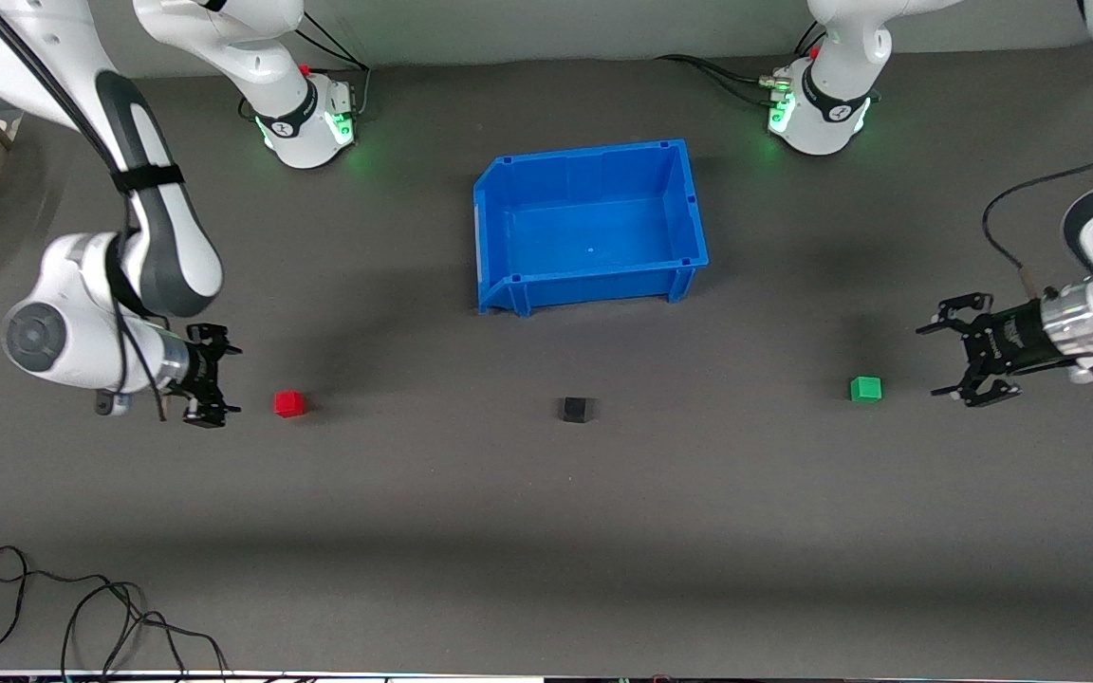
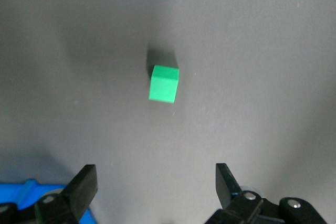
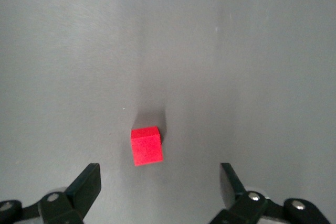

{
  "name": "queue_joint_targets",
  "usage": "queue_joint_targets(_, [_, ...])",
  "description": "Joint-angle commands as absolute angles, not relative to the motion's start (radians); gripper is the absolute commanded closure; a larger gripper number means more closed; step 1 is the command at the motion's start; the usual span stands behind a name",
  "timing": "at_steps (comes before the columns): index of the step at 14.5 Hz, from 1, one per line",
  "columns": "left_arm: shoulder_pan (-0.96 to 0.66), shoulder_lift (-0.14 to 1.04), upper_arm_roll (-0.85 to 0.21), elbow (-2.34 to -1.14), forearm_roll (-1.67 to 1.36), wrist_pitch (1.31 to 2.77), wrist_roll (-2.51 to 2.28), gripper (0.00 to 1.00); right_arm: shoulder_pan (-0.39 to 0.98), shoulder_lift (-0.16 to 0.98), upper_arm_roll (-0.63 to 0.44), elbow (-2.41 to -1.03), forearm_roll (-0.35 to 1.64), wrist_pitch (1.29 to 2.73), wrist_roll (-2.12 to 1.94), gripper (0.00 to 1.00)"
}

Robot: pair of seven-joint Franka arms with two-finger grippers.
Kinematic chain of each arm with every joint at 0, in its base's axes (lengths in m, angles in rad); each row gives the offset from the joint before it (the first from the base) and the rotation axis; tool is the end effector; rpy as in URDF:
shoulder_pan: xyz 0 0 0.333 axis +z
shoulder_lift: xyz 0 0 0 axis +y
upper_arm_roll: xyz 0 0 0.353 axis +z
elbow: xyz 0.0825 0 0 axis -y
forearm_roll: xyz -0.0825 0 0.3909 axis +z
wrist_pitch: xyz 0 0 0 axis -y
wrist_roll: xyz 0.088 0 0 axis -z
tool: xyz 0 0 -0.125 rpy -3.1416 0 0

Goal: Attach green and red cubes to black cube
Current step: 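Lower and close the right gripper on red cube while left grips green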

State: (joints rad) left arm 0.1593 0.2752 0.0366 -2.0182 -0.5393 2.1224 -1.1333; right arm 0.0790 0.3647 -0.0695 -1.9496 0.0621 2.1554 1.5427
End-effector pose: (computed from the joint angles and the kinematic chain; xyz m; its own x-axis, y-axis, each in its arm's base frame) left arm 0.5890 0.0846 0.3217 -0.0857 0.8960 -0.4357 0.9963 0.0746 -0.0425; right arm 0.6137 0.0111 0.2926 -0.0002 -0.9997 -0.0254 -0.9876 -0.0038 0.1567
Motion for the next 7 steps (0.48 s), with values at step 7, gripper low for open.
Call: queue_joint_targets(7, [0.120,0.422,0.038,-2.071,-0.709,2.321,-0.853,0.00,0.140,0.469,-0.064,-1.965,0.074,2.324,1.577,0.01])
